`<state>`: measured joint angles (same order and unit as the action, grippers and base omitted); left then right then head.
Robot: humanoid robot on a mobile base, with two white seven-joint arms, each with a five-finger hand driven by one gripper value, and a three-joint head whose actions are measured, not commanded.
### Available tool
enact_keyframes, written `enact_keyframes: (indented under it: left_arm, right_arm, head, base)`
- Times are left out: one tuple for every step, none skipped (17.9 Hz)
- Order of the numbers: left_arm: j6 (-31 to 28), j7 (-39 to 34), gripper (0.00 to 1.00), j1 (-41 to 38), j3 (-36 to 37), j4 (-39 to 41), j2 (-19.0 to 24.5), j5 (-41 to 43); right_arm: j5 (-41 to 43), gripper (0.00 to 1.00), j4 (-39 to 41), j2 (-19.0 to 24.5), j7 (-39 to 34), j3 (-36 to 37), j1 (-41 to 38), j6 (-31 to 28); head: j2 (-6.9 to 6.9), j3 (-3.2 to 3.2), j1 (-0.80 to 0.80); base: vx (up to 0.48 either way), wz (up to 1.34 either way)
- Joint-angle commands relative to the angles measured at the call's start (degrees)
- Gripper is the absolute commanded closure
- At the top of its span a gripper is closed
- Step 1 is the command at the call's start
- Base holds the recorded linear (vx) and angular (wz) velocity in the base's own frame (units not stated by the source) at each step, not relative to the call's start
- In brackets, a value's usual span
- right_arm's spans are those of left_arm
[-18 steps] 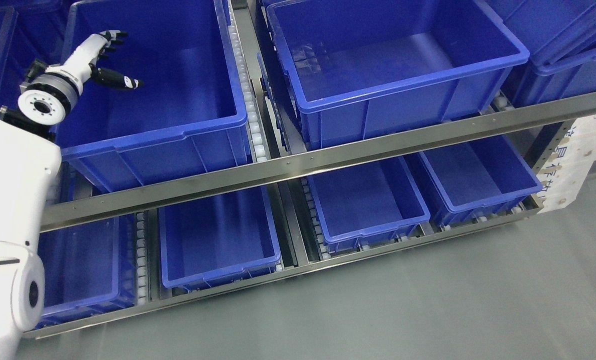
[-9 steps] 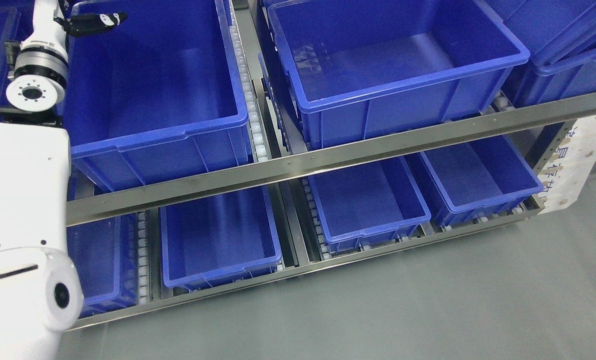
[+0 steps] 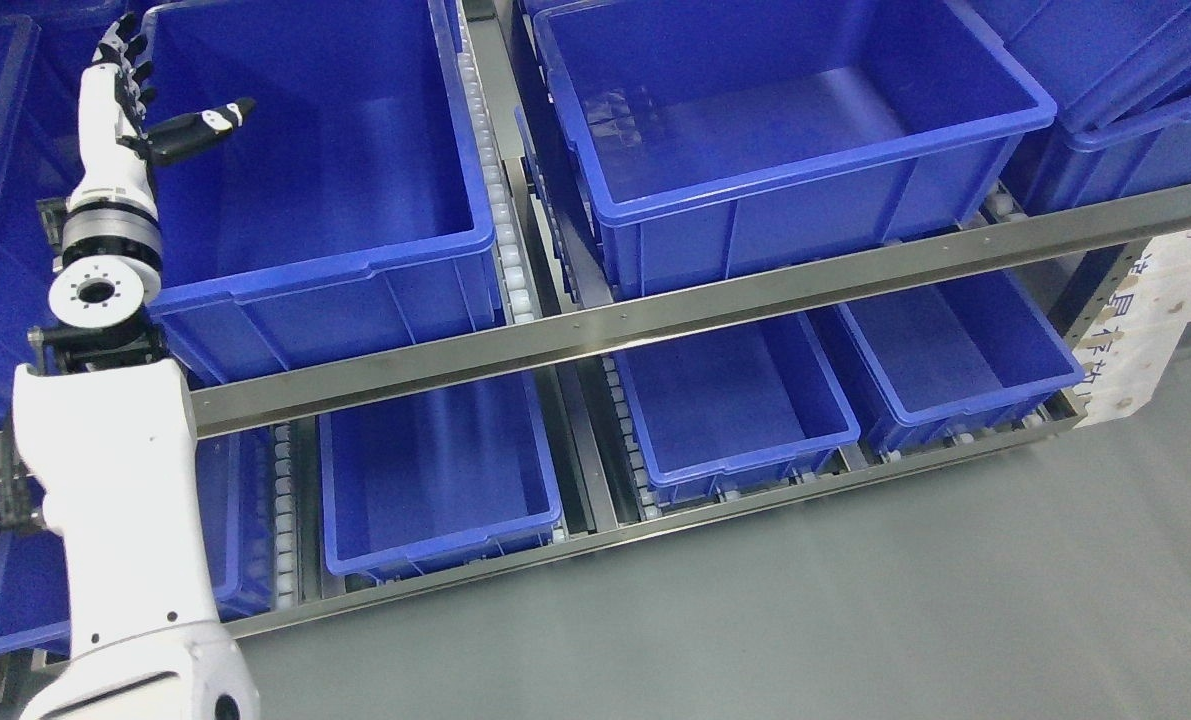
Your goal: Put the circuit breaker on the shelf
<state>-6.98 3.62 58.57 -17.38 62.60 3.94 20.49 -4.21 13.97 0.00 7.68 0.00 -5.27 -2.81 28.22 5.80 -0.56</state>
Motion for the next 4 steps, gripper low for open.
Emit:
enact_keyframes:
  left_arm:
    - [-1.19,-0.02,0.01,-6.27,-1.95,23.27,-2.94,-0.63]
    - [-1.63,-0.02,0.01,-6.36,-2.04,23.36,-2.94,-0.63]
    - [-1.72,-0.02,0.0,-6.54,-2.04,23.36,-2.94,-0.63]
    - [-1.72,0.07,0.0,-6.71,-2.04,23.36,-2.94,-0.63]
  right_arm:
    - [-0.01,0.0,0.0,-1.0,0.15,-1.14,0.0,-1.76]
    - [-0.01,0.0,0.0,-1.0,0.06,-1.14,0.0,-1.76]
    - [-0.01,0.0,0.0,-1.0,0.06,-1.14,0.0,-1.76]
    - [-0.01,0.0,0.0,-1.0,0.15,-1.14,0.0,-1.76]
  head:
    - [0.0,0.0,0.0]
    - [0.0,0.0,0.0]
    - [0.0,0.0,0.0]
    - [0.0,0.0,0.0]
  base:
    - [0.0,0.0]
    - [0.0,0.0]
    - [0.0,0.0]
    - [0.0,0.0]
